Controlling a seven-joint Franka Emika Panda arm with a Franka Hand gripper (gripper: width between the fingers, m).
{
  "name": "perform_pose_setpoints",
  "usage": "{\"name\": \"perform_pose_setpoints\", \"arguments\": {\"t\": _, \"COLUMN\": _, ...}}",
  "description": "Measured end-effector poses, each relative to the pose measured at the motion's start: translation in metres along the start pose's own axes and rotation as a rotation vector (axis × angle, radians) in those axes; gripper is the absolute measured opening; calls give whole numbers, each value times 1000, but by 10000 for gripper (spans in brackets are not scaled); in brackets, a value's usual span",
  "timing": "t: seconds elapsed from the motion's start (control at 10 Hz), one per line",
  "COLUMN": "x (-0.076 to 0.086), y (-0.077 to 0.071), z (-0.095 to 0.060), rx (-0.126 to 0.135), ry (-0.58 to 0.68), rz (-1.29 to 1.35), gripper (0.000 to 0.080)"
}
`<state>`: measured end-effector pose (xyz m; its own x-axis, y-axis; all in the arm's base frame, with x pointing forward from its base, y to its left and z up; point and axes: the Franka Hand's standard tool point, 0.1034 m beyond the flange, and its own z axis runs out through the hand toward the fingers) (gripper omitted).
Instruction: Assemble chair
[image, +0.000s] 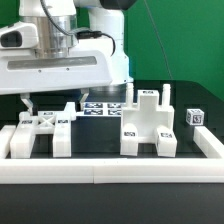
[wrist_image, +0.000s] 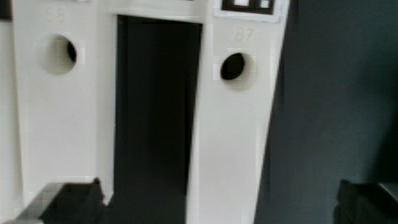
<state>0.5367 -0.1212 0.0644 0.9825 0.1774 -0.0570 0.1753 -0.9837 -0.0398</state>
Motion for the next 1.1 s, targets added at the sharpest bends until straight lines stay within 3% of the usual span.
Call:
{"name": "perform_pose_setpoints", "arguments": {"t": 0.4, "x": 9, "y": 1, "z": 13, "rx": -32, "ry": 28, "rz": -25, "gripper": 649}}
{"name": "perform_pose_setpoints", "arguments": {"t": 0.9, "x": 9, "y": 3, "z": 18, "rx": -33, "ry": 22, "rz": -23, "gripper": 649}}
{"name": "perform_pose_setpoints", "arguments": {"t": 1.1, "x": 6, "y": 1, "z": 29, "rx": -44, "ry": 24, "rz": -18, "gripper": 649}}
